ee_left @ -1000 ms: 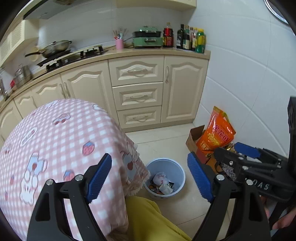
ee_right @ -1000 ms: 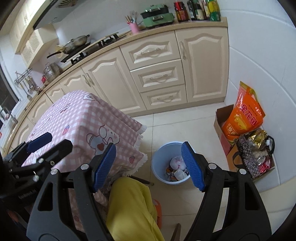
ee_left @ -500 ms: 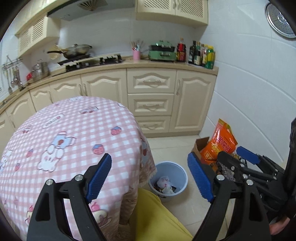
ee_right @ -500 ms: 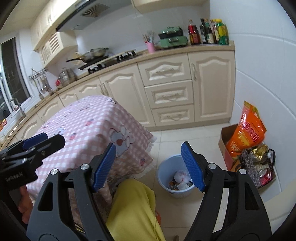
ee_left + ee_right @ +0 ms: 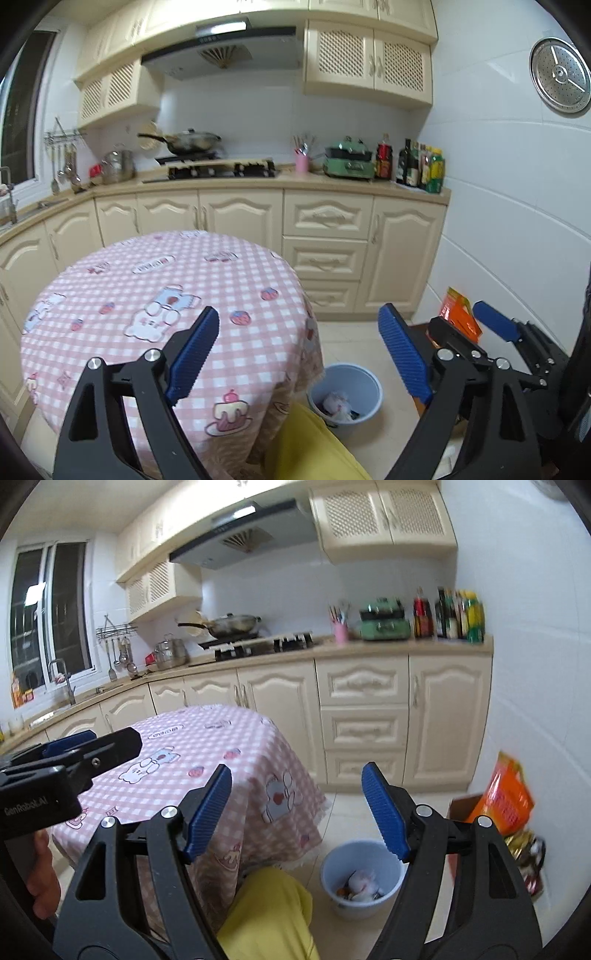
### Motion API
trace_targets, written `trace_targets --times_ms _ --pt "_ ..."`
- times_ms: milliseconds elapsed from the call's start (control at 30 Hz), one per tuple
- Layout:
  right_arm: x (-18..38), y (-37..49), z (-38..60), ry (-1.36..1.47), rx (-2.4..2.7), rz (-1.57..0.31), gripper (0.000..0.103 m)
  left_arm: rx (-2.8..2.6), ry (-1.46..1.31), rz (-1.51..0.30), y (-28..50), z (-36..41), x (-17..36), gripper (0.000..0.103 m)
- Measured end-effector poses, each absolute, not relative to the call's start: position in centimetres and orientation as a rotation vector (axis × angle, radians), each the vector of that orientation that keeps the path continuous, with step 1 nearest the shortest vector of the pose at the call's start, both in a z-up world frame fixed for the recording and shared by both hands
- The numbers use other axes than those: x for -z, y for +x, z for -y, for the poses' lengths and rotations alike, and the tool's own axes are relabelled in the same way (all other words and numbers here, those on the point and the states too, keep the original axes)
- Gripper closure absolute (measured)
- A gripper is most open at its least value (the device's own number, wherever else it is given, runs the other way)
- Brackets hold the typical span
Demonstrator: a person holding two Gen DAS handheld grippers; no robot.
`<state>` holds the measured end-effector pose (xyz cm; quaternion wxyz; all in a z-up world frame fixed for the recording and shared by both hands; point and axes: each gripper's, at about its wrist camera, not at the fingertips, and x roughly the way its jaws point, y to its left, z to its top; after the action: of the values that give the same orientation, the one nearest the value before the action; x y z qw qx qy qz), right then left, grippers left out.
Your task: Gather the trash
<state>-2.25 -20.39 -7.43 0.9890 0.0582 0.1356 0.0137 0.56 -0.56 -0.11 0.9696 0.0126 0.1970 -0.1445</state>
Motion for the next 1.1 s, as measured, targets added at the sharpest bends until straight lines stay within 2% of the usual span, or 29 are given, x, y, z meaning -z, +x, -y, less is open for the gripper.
trace_targets --times_ms 333,1100 --pt "5.9 -3.3 18.7 0.080 -0.039 -0.198 0.030 0.240 -0.014 -0.324 -1.3 -0.8 -0.8 0.013" --pt "6.4 -4.2 19.3 0.103 -0.016 -0.200 0.030 0.226 -0.027 -0.337 -2.2 -1.4 0.1 0.011"
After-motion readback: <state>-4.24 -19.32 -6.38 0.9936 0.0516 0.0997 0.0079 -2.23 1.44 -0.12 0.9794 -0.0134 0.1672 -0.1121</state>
